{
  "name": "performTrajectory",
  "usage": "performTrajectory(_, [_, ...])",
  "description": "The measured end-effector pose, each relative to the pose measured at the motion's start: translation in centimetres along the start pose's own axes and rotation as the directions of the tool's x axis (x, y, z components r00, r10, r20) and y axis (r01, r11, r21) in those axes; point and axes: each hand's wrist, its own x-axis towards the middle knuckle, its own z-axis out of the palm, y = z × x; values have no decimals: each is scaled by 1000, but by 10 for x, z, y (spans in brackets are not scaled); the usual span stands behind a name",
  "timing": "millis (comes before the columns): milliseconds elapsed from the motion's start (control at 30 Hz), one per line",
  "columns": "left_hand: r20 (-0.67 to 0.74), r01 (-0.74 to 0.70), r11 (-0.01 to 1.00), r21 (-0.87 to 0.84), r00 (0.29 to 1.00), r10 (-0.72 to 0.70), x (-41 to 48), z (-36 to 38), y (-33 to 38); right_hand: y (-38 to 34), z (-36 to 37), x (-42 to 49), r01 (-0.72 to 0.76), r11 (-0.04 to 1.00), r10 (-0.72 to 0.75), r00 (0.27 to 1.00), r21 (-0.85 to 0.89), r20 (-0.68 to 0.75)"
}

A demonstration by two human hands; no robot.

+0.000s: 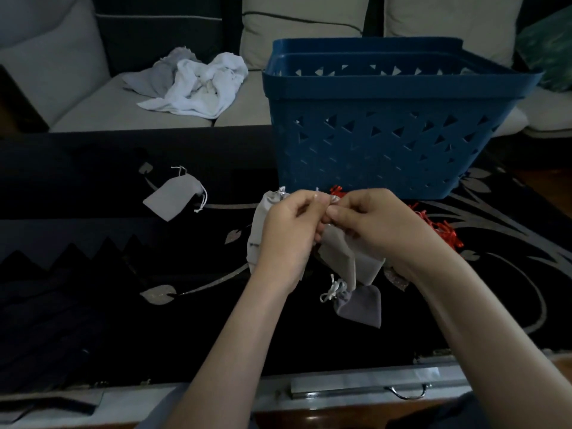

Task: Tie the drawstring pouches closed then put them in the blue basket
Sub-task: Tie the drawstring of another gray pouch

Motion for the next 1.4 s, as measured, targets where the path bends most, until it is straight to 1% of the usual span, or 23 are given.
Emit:
performTrajectory(100, [27, 43, 990, -135, 999, -40, 0, 0, 2, 0, 1, 0, -14, 999, 15, 1000, 35, -13])
performTrajectory(233, [90, 119, 947, -300, 991, -96, 4, -1, 5, -5, -1, -2, -27, 976, 17, 999, 218, 51])
performTrajectory(300, [86, 139, 911, -387, 990, -115, 6, -1, 7, -7, 2, -5, -18, 963, 6, 999, 269, 45])
performTrajectory(333, [72, 134, 898, -419, 991, -115, 7, -2, 7, -7, 4, -5, -13, 965, 6, 1000, 263, 28])
performTrajectory(400, [45, 108, 894, -435, 994, -98, 8, -1, 6, -6, 9, -7, 8, 984, -2, 999, 181, -35])
performTrajectory(533, [38, 37, 925, -379, 999, -25, 7, 1, 1, -4, 16, -4, 72, 997, -79, 966, -38, -245])
performTrajectory(600, [31, 31, 927, -374, 999, -20, 6, 1, 0, -5, 18, -5, 88, 992, -111, 954, -94, -280])
performTrajectory(667, [40, 42, 921, -387, 999, -28, 6, -1, 1, -6, 17, -4, 95, 991, -118, 957, -98, -266])
performTrajectory(700, [54, 53, 915, -400, 998, -35, 7, -3, 1, -6, 14, -4, 82, 995, -95, 965, -63, -243])
performTrajectory(767, [89, 77, 901, -427, 995, -43, 10, -6, 3, -7, 9, -4, 23, 993, -7, 991, 115, -135])
performTrajectory(833, [116, 93, 893, -440, 992, -47, 12, -7, 4, -8, 3, -3, -66, 940, 66, 998, 335, 12])
performTrajectory(900, [159, 101, 894, -437, 987, -33, 13, -8, 5, -8, -2, -2, -129, 884, 94, 991, 450, 100])
performTrajectory(967, [215, 75, 926, -370, 977, 6, 13, -10, 6, -5, -8, -2, -160, 875, 112, 985, 456, 129])
performTrajectory(1067, [255, -13, 995, -100, 966, 39, 14, -11, 6, 4, -17, -1, -146, 935, 125, 989, 322, 84])
performTrajectory(1133, [256, -54, 997, 53, 966, 39, 16, -12, 5, 8, -19, -1, -118, 959, 109, 993, 258, 53])
performTrajectory(1167, [256, -68, 993, 101, 966, 40, 17, -13, 5, 10, -20, 0, -106, 969, 99, 994, 224, 44])
performTrajectory(1233, [263, -131, 968, 212, 962, 73, 19, -15, 4, 12, -20, 1, -86, 987, 82, 996, 139, 29])
performTrajectory(1300, [267, -220, 916, 336, 955, 131, 20, -14, 3, 13, -20, 2, -63, 998, 63, 998, 30, -1])
performTrajectory(1400, [237, -337, 783, 523, 940, 247, 16, -8, 2, 13, -17, 2, -21, 983, 5, 996, -181, -89])
